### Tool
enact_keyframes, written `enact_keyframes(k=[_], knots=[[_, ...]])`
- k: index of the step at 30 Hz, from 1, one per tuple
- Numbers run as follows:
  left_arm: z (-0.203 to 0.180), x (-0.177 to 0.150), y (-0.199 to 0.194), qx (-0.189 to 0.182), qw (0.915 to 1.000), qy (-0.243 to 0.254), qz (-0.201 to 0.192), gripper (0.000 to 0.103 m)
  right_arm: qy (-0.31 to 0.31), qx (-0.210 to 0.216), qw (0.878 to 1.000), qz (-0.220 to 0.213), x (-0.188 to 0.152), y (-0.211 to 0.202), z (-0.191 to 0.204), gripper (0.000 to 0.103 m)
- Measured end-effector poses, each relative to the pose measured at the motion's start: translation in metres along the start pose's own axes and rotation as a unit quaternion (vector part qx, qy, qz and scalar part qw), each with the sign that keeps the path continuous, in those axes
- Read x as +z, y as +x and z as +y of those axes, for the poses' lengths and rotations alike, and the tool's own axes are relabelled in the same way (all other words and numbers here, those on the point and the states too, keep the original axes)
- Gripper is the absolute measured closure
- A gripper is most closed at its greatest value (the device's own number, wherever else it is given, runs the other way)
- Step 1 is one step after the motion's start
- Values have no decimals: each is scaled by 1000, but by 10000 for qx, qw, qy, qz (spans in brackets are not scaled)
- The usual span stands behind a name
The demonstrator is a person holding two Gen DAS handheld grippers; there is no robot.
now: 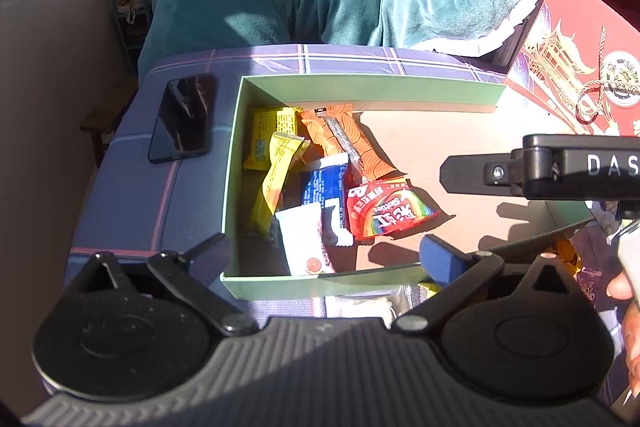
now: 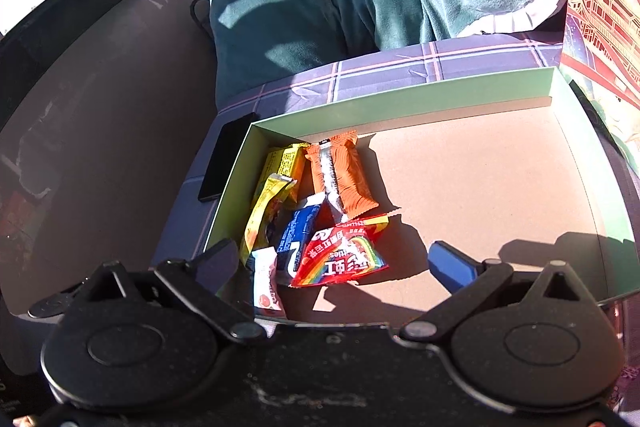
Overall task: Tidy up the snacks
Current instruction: 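Grasp the yellow bar with the left tool while the right tool grasps a yellow wafer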
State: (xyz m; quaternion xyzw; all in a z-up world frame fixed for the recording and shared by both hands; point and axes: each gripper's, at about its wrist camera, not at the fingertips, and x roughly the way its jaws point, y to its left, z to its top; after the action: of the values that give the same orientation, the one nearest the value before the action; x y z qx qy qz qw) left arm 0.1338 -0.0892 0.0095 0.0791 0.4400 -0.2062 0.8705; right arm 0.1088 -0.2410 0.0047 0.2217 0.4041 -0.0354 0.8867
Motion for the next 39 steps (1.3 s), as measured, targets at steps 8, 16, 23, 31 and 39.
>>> enact_keyframes(k=[8, 16, 23, 31, 39], knots=[[-36, -31, -7, -237, 9992, 222, 238, 0, 194, -401, 9990, 20, -41, -44, -42, 0], [-70, -66, 5, -324, 9951, 652, 662, 0, 605, -624, 9958, 283, -93, -70, -89, 0], [-68, -76, 22, -196, 9941, 639, 855, 0, 1112, -688, 9906, 406, -135, -91, -114, 0], [-66, -82, 38, -257, 9942, 593, 856, 1, 1465, -633, 9844, 746, -169, -99, -120, 43], [-68, -91, 39, -518, 9923, 805, 780, 66, 1690, -753, 9778, 987, -159, -75, -108, 46]])
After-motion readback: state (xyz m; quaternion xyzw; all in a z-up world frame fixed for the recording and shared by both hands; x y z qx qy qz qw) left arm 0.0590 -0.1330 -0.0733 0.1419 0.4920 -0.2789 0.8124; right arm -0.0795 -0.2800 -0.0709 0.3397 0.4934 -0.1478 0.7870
